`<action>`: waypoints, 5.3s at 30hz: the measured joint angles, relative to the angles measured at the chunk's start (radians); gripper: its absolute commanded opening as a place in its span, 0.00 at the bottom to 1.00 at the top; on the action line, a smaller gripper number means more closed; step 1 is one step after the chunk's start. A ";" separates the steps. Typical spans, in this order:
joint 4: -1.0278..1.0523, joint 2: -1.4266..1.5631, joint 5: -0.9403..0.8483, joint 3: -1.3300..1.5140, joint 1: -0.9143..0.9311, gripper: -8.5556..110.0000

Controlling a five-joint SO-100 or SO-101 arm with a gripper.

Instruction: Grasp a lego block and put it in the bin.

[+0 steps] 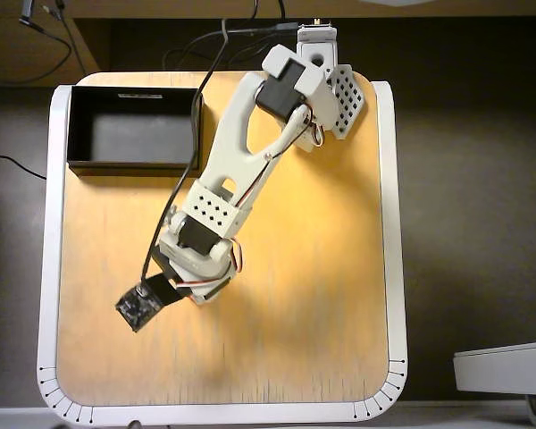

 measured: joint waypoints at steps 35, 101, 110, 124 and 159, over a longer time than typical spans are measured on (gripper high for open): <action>0.632 0.672 0.387 0.000 0.798 0.08; 0.216 0.699 0.072 0.000 0.532 0.14; 0.207 0.979 -0.014 0.000 0.199 0.08; 0.206 1.108 0.072 0.043 -0.443 0.07; -0.143 1.891 0.169 1.396 -0.712 0.07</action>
